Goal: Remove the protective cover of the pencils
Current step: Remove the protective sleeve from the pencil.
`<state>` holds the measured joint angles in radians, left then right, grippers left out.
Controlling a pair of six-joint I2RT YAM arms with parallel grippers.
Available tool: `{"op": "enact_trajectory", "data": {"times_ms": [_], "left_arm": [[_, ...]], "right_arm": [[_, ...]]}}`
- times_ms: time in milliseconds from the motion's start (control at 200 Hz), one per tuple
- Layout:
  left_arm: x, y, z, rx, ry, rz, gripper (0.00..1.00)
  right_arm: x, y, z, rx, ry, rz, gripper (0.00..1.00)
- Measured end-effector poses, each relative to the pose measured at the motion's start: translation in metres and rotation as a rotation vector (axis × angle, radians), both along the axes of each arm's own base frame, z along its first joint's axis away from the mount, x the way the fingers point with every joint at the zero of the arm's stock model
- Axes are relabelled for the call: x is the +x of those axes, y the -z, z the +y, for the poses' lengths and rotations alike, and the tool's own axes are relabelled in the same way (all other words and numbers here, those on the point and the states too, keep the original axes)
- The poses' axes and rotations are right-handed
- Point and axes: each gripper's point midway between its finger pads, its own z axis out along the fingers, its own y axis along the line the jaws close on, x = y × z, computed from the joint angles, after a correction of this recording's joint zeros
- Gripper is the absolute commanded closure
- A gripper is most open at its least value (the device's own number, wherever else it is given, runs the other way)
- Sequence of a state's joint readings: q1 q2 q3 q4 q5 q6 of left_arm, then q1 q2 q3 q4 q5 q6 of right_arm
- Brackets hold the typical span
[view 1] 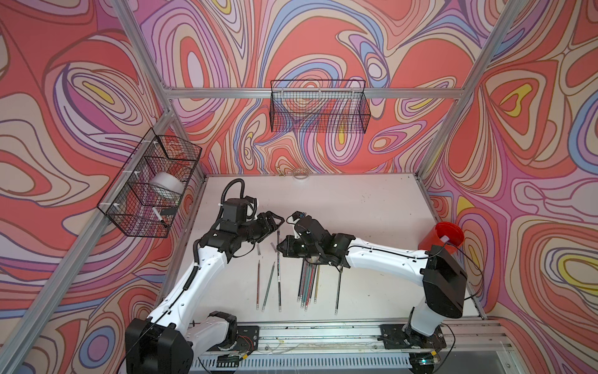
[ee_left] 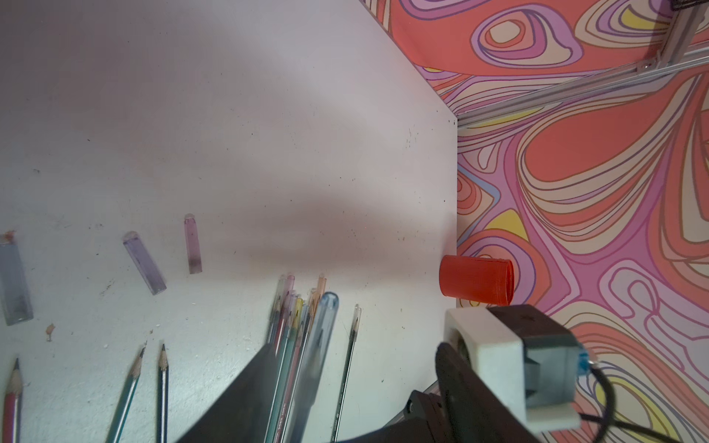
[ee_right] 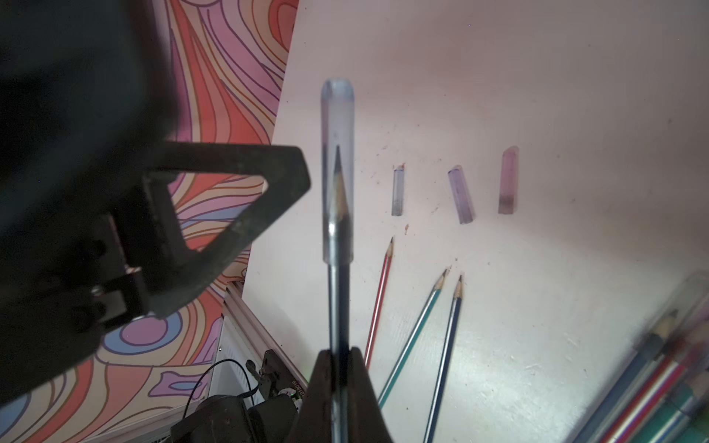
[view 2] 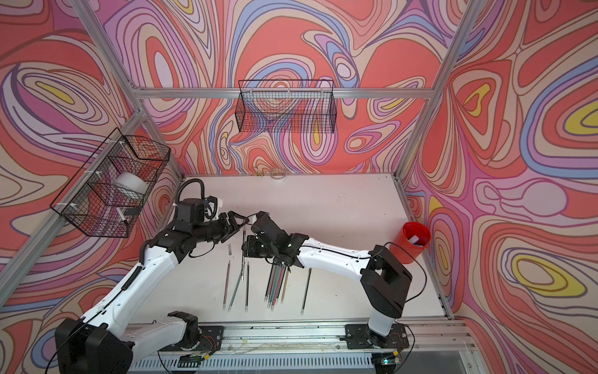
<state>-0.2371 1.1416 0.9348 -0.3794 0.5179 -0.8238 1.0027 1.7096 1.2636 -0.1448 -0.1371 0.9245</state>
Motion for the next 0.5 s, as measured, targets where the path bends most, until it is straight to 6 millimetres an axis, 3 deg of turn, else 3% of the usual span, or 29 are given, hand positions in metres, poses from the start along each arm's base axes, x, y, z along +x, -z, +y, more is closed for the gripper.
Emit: {"op": "enact_trajectory", "data": {"times_ms": [265,501], "left_arm": [[0.004,0.005,-0.001,0.005,-0.002,0.007,0.54],[0.005,0.007,-0.002,0.006,0.001,0.01,0.6]], "right_arm": [[-0.002,-0.009,0.004,0.036,-0.021,-0.007,0.93],[-0.004,-0.011,0.007,0.05,-0.037,-0.004,0.93]]}}
